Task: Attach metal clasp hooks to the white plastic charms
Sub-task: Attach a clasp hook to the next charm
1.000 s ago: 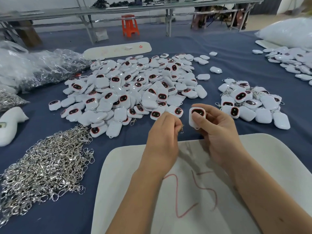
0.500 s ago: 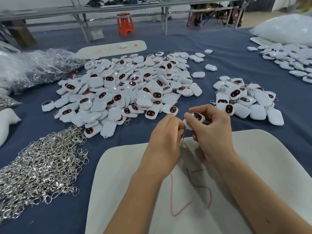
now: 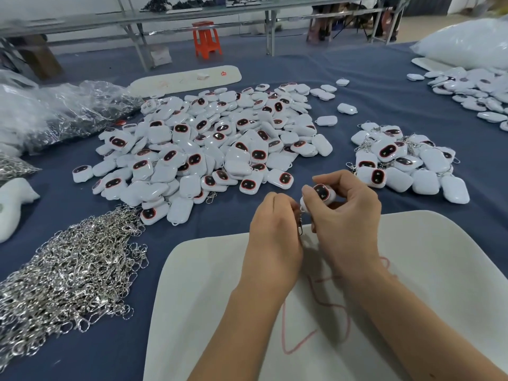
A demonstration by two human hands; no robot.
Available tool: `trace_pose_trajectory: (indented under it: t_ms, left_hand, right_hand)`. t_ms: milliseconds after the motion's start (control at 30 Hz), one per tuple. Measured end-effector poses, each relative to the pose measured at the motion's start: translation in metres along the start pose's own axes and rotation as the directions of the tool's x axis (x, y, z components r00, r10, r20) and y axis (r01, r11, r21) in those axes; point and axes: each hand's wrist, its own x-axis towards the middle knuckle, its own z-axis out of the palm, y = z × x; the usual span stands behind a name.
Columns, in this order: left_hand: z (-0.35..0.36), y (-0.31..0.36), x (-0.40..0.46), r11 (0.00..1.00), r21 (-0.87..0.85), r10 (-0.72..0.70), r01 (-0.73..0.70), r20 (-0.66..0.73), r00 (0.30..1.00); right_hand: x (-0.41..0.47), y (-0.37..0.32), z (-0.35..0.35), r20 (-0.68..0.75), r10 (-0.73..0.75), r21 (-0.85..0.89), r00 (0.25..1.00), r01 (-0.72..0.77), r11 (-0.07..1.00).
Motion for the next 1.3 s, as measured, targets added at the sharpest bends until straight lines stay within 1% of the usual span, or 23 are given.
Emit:
trace_pose_trajectory:
  t_ms: [100, 167, 233, 300, 367, 567, 633, 733, 867, 1033, 1167, 1300]
  left_hand:
    - [0.001, 0.002, 0.000, 0.999, 0.017, -0.038, 0.038, -0.037, 0.999]
    - [0.000, 0.003, 0.002, 1.000, 0.008, -0.002, 0.003, -0.095, 0.995]
    - [-0.002, 0.002, 0.004, 0.998, -0.035, 0.041, -0.046, -0.118, 0.992]
    - [-0.002, 0.000, 0.005, 0.994, -0.096, 0.039, -0.049, -0.098, 0.994]
    - [-0.002, -0.002, 0.006, 0.987, -0.156, 0.024, -0.036, -0.078, 0.997]
    - [-0.003, -0.008, 0.008, 0.971, -0.237, -0.016, 0.018, 0.010, 1.000]
    - [-0.002, -0.008, 0.008, 0.962, -0.270, -0.024, 0.027, 0.015, 1.000]
    - [0.000, -0.009, 0.007, 0.934, -0.351, -0.071, 0.068, 0.003, 0.997]
    - [-0.002, -0.012, 0.009, 0.888, -0.445, -0.146, 0.121, -0.023, 0.989]
    - [-0.003, -0.012, 0.009, 0.897, -0.423, -0.147, 0.131, -0.007, 0.989]
    - [-0.005, -0.011, 0.008, 0.908, -0.406, -0.116, 0.105, -0.002, 0.993]
    - [-0.006, -0.011, 0.008, 0.923, -0.374, -0.101, 0.093, -0.003, 0.995]
  right_hand:
    - [-0.003, 0.000, 0.002, -0.007, 0.001, 0.012, 1.000, -0.001, 1.000]
    - [-0.003, 0.001, 0.003, -0.014, 0.042, 0.073, 0.999, -0.041, 0.996]
    - [-0.002, 0.001, 0.004, -0.020, 0.105, 0.169, 0.994, -0.100, 0.981]
    - [-0.002, 0.001, 0.005, -0.019, 0.150, 0.252, 0.988, -0.141, 0.957]
    - [-0.002, 0.001, 0.005, -0.015, 0.170, 0.299, 0.985, -0.158, 0.941]
    - [-0.001, 0.002, 0.005, -0.010, 0.159, 0.342, 0.987, -0.146, 0.928]
    - [0.000, 0.002, 0.005, -0.025, 0.156, 0.347, 0.987, -0.138, 0.928]
    - [0.004, 0.003, 0.001, -0.030, 0.170, 0.334, 0.985, -0.151, 0.930]
    - [0.007, 0.005, -0.003, 0.015, 0.148, 0.290, 0.989, -0.145, 0.946]
    - [0.006, 0.002, -0.004, 0.099, 0.060, 0.182, 0.993, -0.078, 0.980]
    - [0.006, 0.000, -0.004, 0.100, -0.028, 0.087, 0.995, 0.019, 0.996]
    - [0.005, -0.001, -0.004, 0.112, -0.070, 0.042, 0.991, 0.066, 0.997]
